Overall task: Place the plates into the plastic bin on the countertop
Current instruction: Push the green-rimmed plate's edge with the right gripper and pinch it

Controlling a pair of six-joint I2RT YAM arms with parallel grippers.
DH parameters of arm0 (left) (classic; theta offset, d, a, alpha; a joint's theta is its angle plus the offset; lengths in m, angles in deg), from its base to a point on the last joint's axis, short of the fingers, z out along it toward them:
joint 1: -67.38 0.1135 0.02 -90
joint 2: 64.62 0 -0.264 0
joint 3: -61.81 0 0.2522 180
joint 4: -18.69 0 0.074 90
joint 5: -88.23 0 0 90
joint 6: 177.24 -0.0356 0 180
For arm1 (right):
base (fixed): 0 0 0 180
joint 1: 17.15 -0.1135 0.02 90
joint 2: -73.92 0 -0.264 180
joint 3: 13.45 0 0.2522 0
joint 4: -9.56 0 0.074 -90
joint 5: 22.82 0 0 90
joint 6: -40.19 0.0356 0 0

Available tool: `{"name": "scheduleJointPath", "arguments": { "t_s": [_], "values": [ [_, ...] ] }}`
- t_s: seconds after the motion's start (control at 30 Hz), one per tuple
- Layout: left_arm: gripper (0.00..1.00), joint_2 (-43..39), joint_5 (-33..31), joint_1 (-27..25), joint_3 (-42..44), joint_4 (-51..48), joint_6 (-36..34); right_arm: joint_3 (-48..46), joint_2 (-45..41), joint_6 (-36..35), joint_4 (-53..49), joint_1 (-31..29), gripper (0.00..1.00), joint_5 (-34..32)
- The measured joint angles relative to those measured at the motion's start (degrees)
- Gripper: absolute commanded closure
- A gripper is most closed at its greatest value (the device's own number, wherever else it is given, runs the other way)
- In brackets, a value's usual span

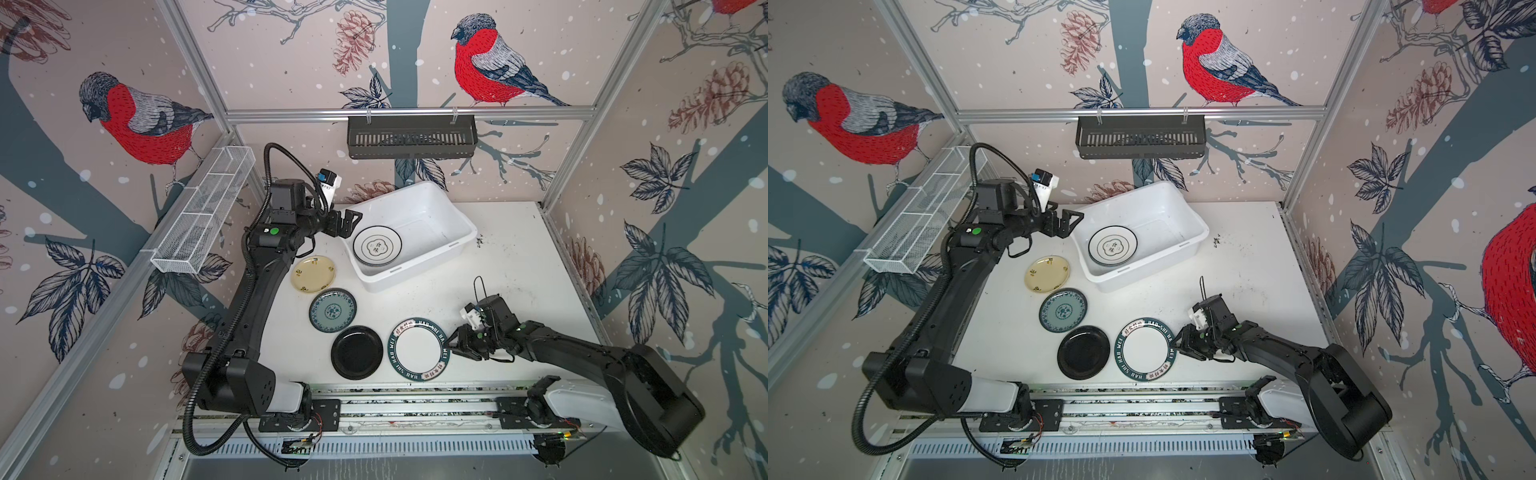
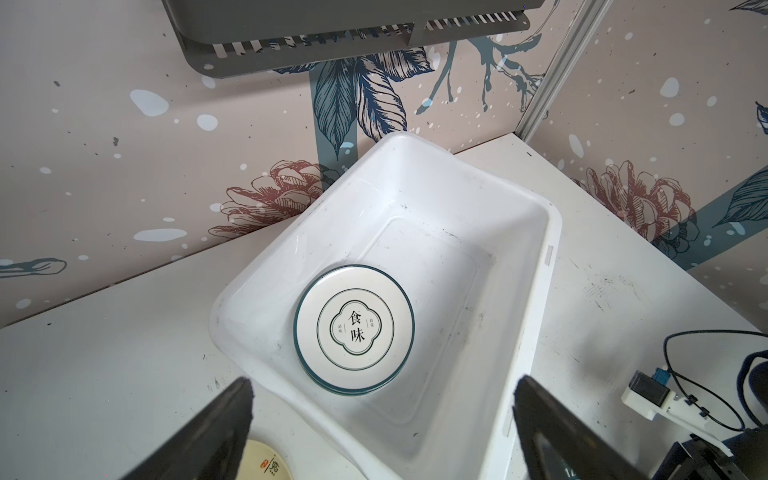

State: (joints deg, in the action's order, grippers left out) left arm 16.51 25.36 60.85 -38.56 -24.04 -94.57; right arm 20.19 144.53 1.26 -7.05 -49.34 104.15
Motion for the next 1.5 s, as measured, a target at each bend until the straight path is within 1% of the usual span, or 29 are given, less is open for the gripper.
{"name": "scheduleJointPath", "arguments": {
  "t_s": [0.4, 0.57, 0.7, 0.77, 0.83, 0.9, 0.97, 1.07, 1.3, 1.5],
  "values": [
    [0.03, 0.0, 0.0, 0.0, 0.1, 0.0, 0.5, 0.7, 7.5, -0.6, 8.2, -0.1, 0.65, 3.6],
    [0.03, 0.0, 0.0, 0.0, 0.1, 0.0, 0.5, 1.2, 10.0, -1.8, 10.2, -0.2, 0.76, 4.2],
    [0.03, 0.0, 0.0, 0.0, 0.4, 0.0, 0.5, 1.1, 10.8, -2.1, 10.8, 0.0, 0.82, 4.1],
    [0.03, -0.2, -0.2, 0.0, 0.6, 0.0, 0.5, 1.0, 11.0, -2.5, 10.9, 0.1, 0.84, 4.0],
    [0.03, -0.4, -0.2, 0.0, 0.8, 0.0, 0.5, 1.0, 11.1, -3.1, 10.9, 0.3, 0.88, 4.0],
    [0.03, -0.5, -0.2, 0.0, 0.9, 0.0, 0.5, 1.0, 11.1, -3.9, 10.9, 0.4, 0.89, 4.1],
    [0.03, -0.5, -0.2, 0.0, 1.0, 0.0, 0.5, 1.0, 11.0, -4.6, 10.8, 0.4, 0.93, 4.0],
    [0.03, -0.5, -0.2, 0.0, 1.1, 0.0, 0.5, 1.0, 10.4, -4.9, 11.1, 0.9, 0.96, 4.4],
    [0.03, -0.3, -0.2, 0.0, 0.9, 0.0, 0.7, 0.8, 8.1, -4.9, 9.7, 2.1, 0.98, 3.7],
    [0.03, 0.1, -0.2, 0.0, 0.0, 0.0, 0.9, 1.8, 3.5, -5.2, 5.3, 4.1, 0.98, 1.5]
  ]
}}
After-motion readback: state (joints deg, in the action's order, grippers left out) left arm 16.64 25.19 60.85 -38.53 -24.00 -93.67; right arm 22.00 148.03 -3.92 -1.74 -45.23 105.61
